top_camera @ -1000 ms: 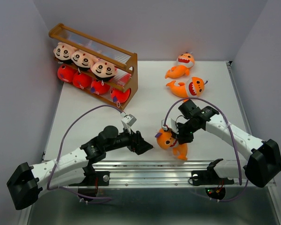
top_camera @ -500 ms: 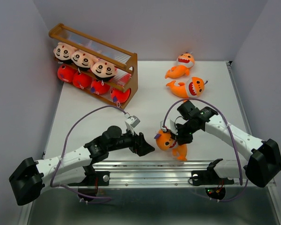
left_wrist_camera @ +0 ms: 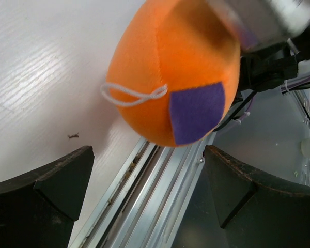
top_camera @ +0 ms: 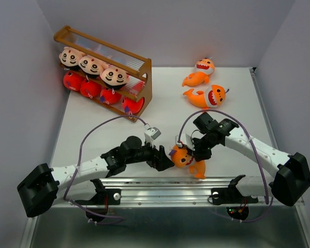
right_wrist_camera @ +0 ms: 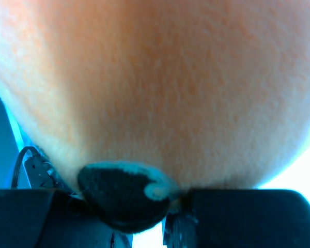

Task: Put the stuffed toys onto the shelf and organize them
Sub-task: Pass the stuffed toy from the right arm to the left, then place the stuffed toy onto shelf

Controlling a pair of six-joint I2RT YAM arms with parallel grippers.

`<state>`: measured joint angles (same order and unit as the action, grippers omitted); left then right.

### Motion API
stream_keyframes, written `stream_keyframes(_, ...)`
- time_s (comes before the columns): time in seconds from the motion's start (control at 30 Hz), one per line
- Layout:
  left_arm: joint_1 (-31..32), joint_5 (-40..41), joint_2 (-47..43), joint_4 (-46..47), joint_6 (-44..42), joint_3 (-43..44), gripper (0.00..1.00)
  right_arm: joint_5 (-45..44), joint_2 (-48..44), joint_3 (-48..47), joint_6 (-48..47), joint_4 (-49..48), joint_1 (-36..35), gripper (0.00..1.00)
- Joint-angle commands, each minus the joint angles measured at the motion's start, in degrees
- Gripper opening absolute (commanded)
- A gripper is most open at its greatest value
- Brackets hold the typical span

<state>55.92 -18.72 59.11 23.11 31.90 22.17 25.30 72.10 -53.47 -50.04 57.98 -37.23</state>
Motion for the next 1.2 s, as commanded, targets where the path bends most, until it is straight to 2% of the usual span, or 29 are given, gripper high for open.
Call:
stream_keyframes(0.0,0.6,-1.8,2.9,5.4,-2.3,5.5,0.99,0.5,0.2,0.0,0.6,-0.5,-0.9,0.01)
stream_keyframes(0.2,1.6,-3.8,8.6,8.2,-3.7,9.6,0.97,0.8,-0.1,-0.1,0.9,-0.5,-1.4,0.01)
stream_keyframes(0.3,1.8,-3.7,11.3,9.9,-3.0,10.0,0.86,1.2,-0.6,-0.8,1.1,-0.1,-1.4,0.02)
stream_keyframes(0.37,1.8,-4.7,12.6,11.7,-2.5,9.7,0.64,1.6,-1.3,-1.5,1.2,0.5,-1.4,0.02)
stream_keyframes(0.43,1.9,-6.1,14.4,12.9,-1.4,9.4,0.34,2.2,-1.5,-1.9,1.3,0.8,-1.4,0.02)
stream_keyframes(0.47,1.9,-7.5,15.7,14.0,-0.7,9.3,0.05,2.4,-1.5,-2.2,1.4,1.0,-1.4,0.04)
stream_keyframes(0.53,2.0,-8.3,16.6,15.1,0.4,8.6,0.01,2.6,-1.6,-2.4,1.6,1.0,-1.4,0.08)
stream_keyframes(0.6,2.1,-8.9,16.6,16.4,1.1,7.9,0.00,2.3,-2.0,-2.2,2.4,0.3,-1.4,0.18)
stream_keyframes(0.63,2.1,-8.9,16.2,16.5,1.6,7.3,0.00,1.6,-2.2,-2.1,2.9,0.0,-1.4,0.26)
stream_keyframes(0.67,2.1,-8.1,15.7,16.5,1.8,6.7,0.00,1.2,-2.4,-2.1,3.4,-0.7,-1.4,0.38)
stream_keyframes(0.7,2.1,-7.2,13.8,16.5,1.9,6.2,0.00,1.0,-3.0,-2.2,4.2,-0.8,-0.9,0.60)
stream_keyframes(0.73,2.2,-6.4,12.5,16.5,2.2,4.7,0.00,0.7,-3.4,-2.6,4.7,-1.0,-0.4,0.69)
stream_keyframes(0.77,2.2,-4.8,9.7,16.3,2.5,3.9,0.00,0.8,-4.5,-3.9,5.3,-1.3,1.1,0.84)
stream_keyframes(0.83,2.1,-2.7,6.7,14.7,2.6,2.3,0.00,1.0,-5.5,-5.8,5.8,-1.3,4.3,1.00)
stream_keyframes(0.97,2.1,3.5,-1.3,8.5,2.7,0.7,0.00,1.3,-7.5,-11.6,6.3,-1.7,10.1,1.00)
stream_keyframes(1.03,1.9,6.7,-6.8,4.0,2.5,0.7,0.00,1.4,-8.5,-13.4,5.0,-3.3,15.3,1.00)
stream_keyframes(1.17,0.4,12.1,-16.7,-8.2,0.7,4.1,0.00,0.8,-9.4,-11.8,8.5,-10.3,25.5,1.00)
